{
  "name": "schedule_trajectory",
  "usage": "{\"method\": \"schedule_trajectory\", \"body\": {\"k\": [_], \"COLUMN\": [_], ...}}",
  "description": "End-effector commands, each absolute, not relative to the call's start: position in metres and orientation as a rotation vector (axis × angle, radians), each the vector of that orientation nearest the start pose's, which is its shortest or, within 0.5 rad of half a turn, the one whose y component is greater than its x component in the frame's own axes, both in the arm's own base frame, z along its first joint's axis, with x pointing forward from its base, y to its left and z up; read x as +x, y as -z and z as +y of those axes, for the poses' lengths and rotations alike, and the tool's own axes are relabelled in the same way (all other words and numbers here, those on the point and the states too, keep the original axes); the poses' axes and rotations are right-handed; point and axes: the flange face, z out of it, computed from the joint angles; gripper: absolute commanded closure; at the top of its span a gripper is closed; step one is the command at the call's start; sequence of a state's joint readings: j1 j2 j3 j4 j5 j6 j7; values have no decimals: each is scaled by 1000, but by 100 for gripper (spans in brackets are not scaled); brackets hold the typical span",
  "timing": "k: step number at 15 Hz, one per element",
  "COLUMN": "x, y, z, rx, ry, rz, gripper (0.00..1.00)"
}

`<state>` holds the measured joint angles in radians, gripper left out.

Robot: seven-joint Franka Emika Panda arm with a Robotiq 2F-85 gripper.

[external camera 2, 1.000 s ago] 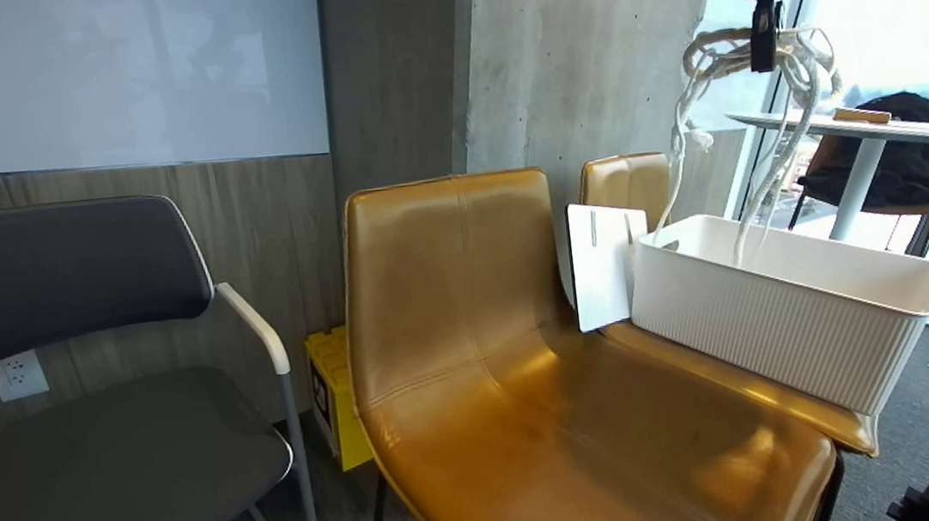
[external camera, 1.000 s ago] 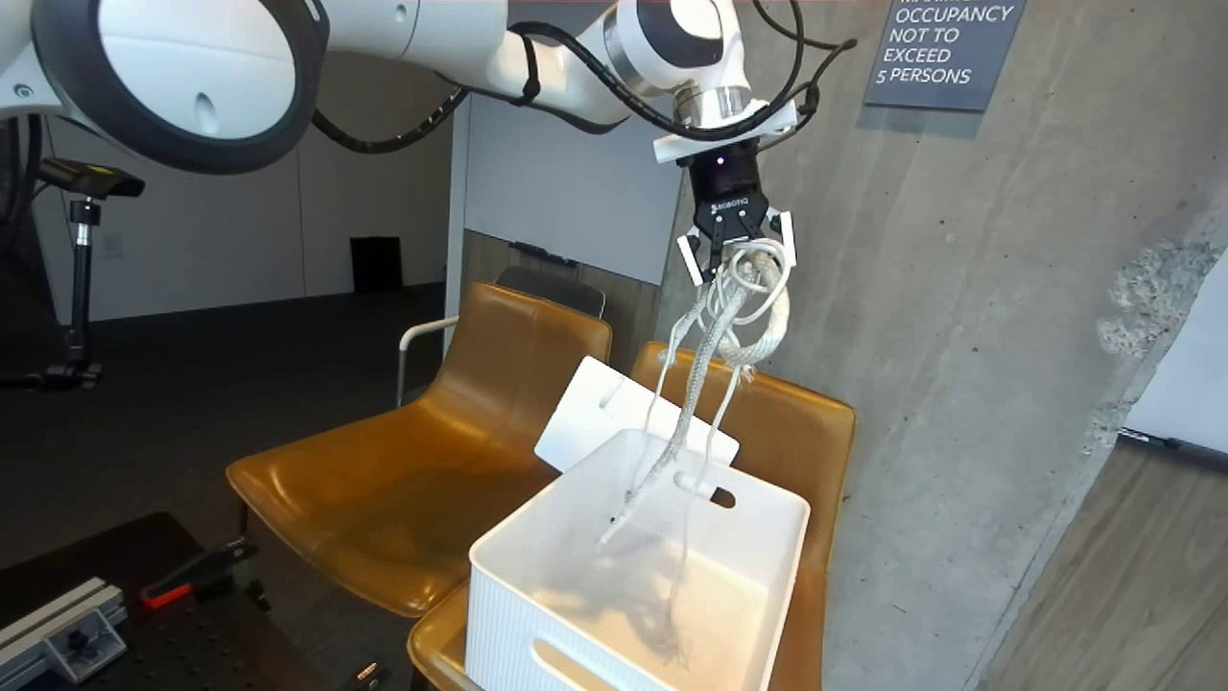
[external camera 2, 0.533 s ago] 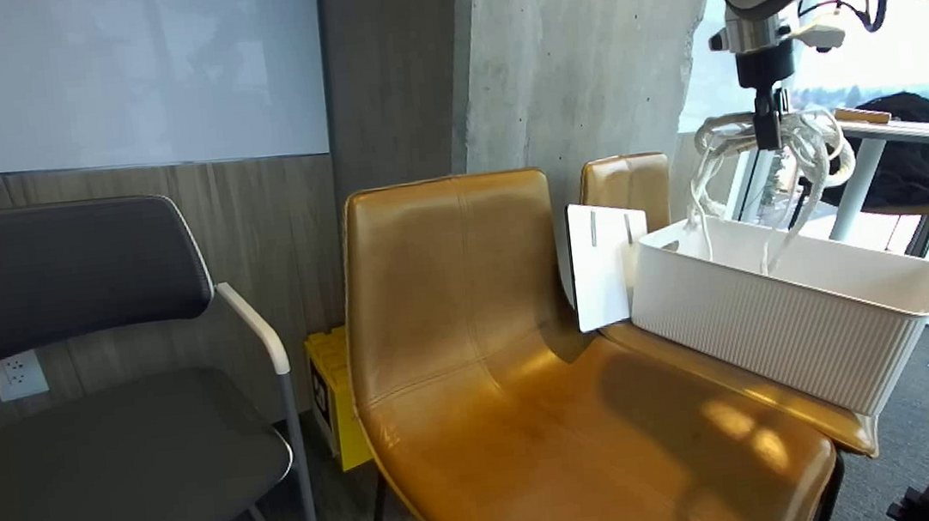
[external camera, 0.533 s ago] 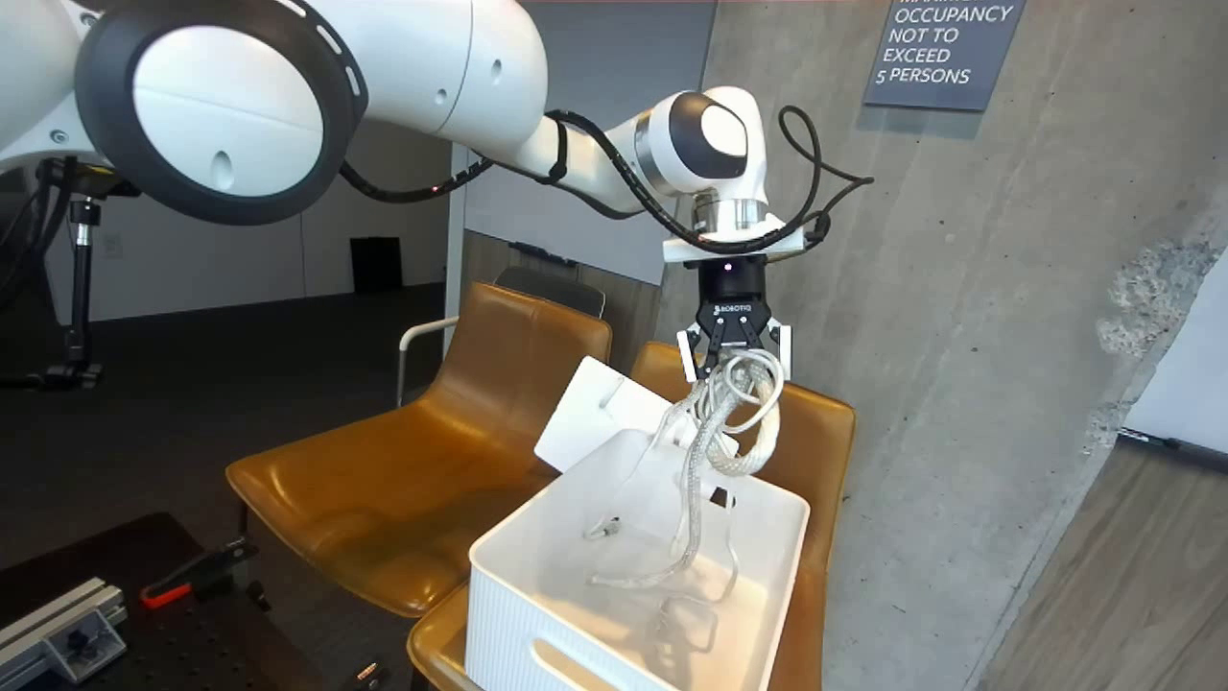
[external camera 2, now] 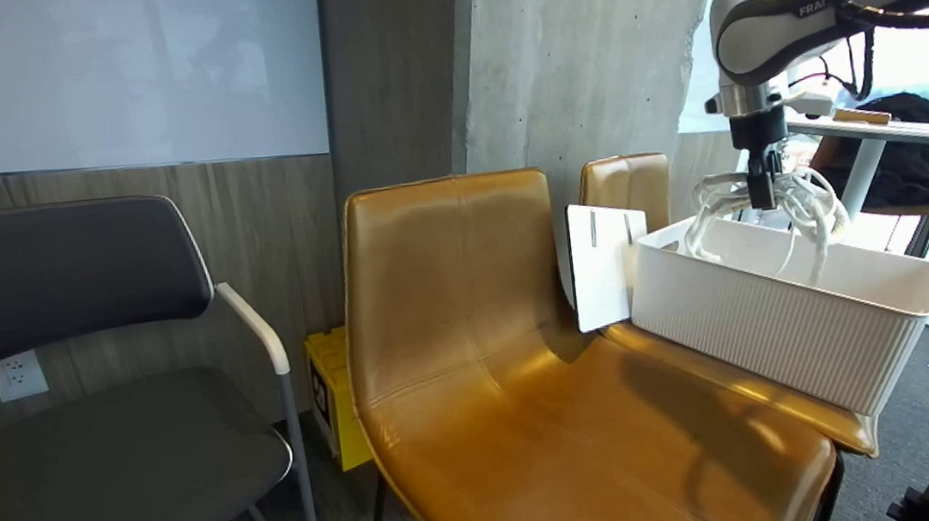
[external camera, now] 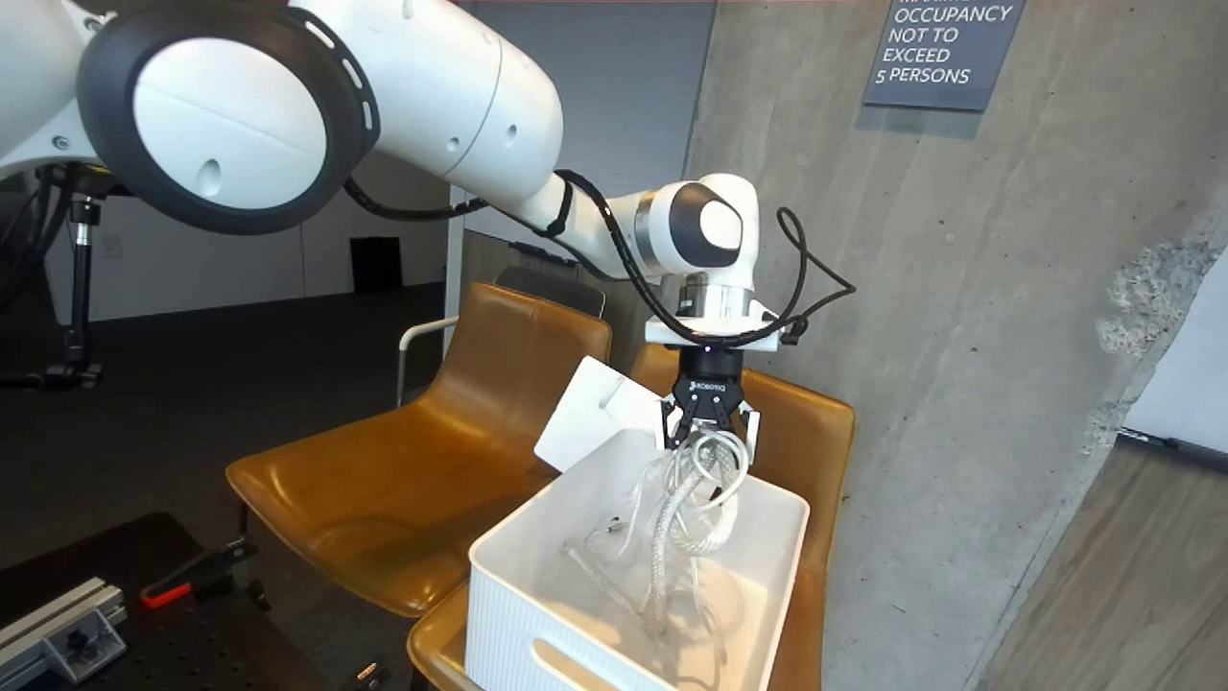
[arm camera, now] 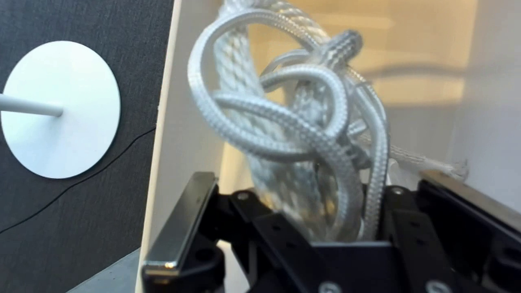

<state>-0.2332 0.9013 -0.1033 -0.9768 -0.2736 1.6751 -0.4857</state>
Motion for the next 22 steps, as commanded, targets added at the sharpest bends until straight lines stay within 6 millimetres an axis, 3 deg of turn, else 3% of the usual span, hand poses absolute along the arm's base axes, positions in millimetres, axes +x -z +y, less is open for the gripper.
{"method": "schedule_trajectory", "body": {"k": [1, 4, 7, 8, 9, 14, 19, 22], "x": [707, 690, 677, 674, 671, 656, 653, 663], "y": [-263, -231, -215, -214, -215, -236, -283, -300], "z": [-229, -232, -235, -235, -234, -230, -255, -281], "rx": [-3294, -3310, -3347, -3361, -3374, -3382, -3400, -3426], "ry": [-523, -502, -406, -359, -302, -157, -67, 20], "rz": [-389, -353, -330, -328, -326, -311, -324, -395], "gripper": [100, 100, 100, 75, 73, 37, 2, 0]}}
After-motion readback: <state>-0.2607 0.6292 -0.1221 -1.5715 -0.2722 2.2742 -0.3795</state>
